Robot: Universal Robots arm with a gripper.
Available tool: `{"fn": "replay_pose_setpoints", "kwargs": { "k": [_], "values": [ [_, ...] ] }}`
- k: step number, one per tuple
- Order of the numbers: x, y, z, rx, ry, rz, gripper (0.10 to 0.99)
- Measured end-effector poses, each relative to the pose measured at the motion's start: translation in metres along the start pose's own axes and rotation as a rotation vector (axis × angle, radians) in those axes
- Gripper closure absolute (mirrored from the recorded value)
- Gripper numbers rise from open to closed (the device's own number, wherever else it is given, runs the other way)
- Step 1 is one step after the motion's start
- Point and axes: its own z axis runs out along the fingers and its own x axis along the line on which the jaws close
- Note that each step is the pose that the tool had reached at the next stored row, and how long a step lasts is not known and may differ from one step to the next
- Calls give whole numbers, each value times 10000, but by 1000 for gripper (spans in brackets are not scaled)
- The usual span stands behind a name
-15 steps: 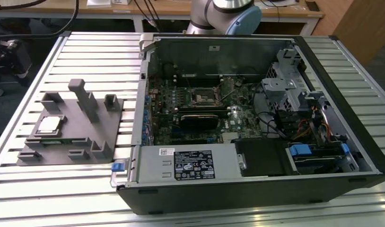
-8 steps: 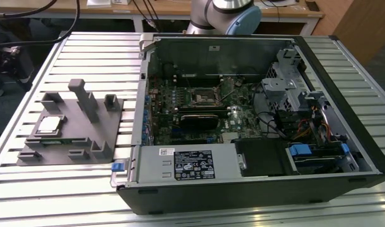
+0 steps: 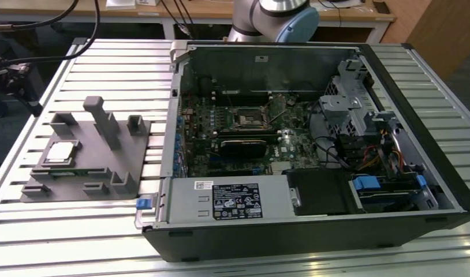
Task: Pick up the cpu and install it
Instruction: 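Pick up the cpu and move it towards the insertion slot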
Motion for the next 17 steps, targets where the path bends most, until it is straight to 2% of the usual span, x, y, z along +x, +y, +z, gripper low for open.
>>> {"fn": "replay_pose_setpoints", "kwargs": {
  "k": [8,14,17],
  "values": [
    [-1,-4,46,1,2,-45,439],
    [-2,-7,84,9,26,-440,439],
    [-2,-8,95,10,30,-472,439]
  ]
}}
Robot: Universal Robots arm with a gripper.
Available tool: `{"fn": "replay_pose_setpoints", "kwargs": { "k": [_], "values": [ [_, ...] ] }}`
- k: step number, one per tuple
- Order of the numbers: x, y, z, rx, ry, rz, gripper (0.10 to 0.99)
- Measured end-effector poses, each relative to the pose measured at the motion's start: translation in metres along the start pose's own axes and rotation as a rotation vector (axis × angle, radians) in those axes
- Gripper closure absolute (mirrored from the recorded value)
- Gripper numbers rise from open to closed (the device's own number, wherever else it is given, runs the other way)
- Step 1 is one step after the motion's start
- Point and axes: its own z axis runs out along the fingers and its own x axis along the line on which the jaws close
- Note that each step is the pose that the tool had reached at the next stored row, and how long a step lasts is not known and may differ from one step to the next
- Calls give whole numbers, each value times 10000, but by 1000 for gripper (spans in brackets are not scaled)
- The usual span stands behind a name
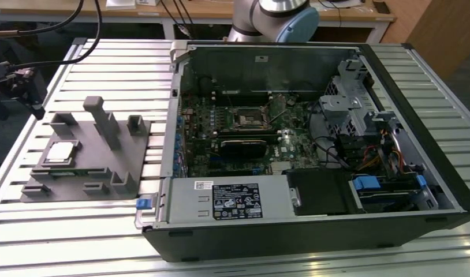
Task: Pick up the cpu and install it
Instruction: 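Pick up the cpu and move it towards the insertion slot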
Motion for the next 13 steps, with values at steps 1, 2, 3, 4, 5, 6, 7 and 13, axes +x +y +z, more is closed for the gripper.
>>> {"fn": "replay_pose_setpoints", "kwargs": {
  "k": [1,2,3,4,5,6,7,13],
  "values": [
    [0,0,2,0,1,0,439],
    [0,0,5,0,-1,-1,439],
    [0,0,9,-1,-2,-1,439],
    [-1,-1,14,-2,-3,-1,439],
    [-1,-1,19,-2,-3,-1,439],
    [0,-2,25,-1,-2,-1,439],
    [-1,-2,31,-1,-2,-1,439],
    [-2,-7,67,32,0,-1,369]
  ]
}}
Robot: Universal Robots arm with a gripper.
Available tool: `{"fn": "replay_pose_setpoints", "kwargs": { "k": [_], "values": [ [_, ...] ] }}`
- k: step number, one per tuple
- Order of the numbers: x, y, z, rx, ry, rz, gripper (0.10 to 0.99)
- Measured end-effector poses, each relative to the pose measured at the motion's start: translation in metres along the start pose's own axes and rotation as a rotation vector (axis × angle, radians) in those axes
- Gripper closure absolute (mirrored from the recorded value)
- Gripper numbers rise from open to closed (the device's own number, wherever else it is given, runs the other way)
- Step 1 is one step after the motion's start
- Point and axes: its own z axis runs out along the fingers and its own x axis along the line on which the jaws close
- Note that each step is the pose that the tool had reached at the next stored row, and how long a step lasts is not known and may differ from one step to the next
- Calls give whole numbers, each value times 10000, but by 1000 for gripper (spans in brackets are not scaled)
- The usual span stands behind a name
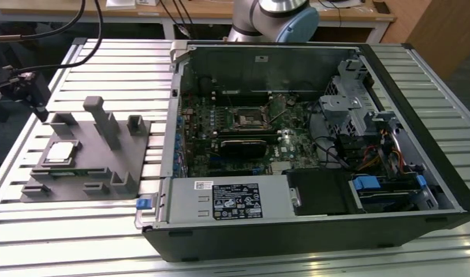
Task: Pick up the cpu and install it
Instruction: 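Pick up the cpu and move it towards the insertion slot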
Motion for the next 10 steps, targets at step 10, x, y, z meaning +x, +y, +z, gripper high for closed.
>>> {"fn": "replay_pose_setpoints", "kwargs": {
  "k": [10],
  "values": [
    [-9,-7,130,60,-1,2,369]
  ]
}}
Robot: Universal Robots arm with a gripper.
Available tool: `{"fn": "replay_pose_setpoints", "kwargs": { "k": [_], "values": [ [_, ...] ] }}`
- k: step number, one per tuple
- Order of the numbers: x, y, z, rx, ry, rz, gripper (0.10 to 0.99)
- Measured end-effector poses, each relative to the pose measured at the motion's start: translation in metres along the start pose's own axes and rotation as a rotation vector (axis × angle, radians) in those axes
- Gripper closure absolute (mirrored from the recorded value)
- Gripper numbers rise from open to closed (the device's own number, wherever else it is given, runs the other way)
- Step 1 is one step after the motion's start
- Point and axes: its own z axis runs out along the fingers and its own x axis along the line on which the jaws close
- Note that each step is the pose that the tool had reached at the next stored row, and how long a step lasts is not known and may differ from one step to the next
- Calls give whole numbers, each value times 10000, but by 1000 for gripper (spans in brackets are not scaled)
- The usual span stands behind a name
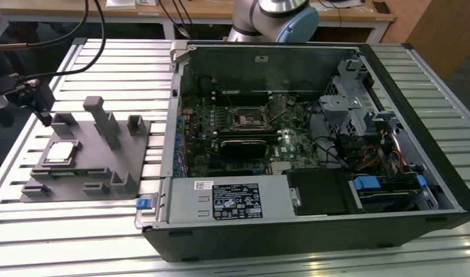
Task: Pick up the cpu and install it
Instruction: 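Pick up the cpu and move it towards the insertion slot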
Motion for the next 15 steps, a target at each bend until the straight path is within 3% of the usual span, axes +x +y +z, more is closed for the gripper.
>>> {"fn": "replay_pose_setpoints", "kwargs": {
  "k": [4,10,11,15],
  "values": [
    [-3,-3,49,129,-20,2,369],
    [-40,-8,144,146,-20,5,369],
    [-46,-12,209,165,-24,5,369],
    [-47,-14,257,166,-24,5,369]
  ]
}}
